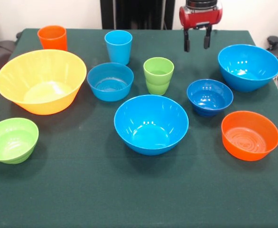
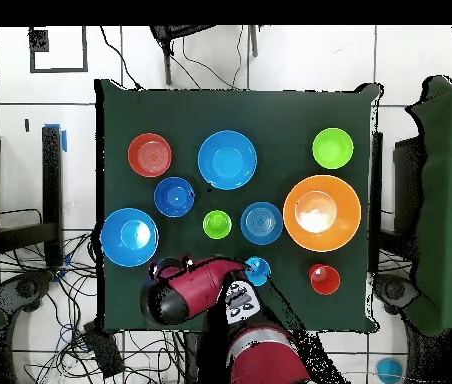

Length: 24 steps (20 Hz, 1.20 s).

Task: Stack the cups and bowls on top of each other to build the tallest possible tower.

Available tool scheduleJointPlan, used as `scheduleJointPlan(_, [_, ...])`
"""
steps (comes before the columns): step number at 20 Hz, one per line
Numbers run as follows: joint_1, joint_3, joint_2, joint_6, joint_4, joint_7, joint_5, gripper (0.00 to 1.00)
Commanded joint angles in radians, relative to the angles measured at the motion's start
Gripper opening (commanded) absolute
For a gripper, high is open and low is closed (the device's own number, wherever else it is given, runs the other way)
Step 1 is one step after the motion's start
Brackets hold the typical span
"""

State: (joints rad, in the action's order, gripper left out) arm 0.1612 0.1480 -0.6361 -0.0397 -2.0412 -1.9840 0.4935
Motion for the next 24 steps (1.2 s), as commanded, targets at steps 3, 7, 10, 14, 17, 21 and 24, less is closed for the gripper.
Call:
scheduleJointPlan(3, [0.044,0.100,-0.093,-0.147,0.071,0.058,0.039,1.00])
scheduleJointPlan(7, [0.072,0.119,-0.103,-0.187,0.096,0.096,0.051,1.00])
scheduleJointPlan(10, [0.101,0.135,-0.094,-0.200,0.117,0.117,0.064,1.00])
scheduleJointPlan(14, [0.137,0.156,-0.071,-0.201,0.140,0.133,0.089,1.00])
scheduleJointPlan(17, [0.149,0.166,-0.052,-0.206,0.160,0.145,0.119,1.00])
scheduleJointPlan(21, [0.181,0.189,-0.041,-0.211,0.169,0.163,0.155,1.00])
scheduleJointPlan(24, [0.194,0.200,-0.026,-0.217,0.188,0.180,0.191,1.00])
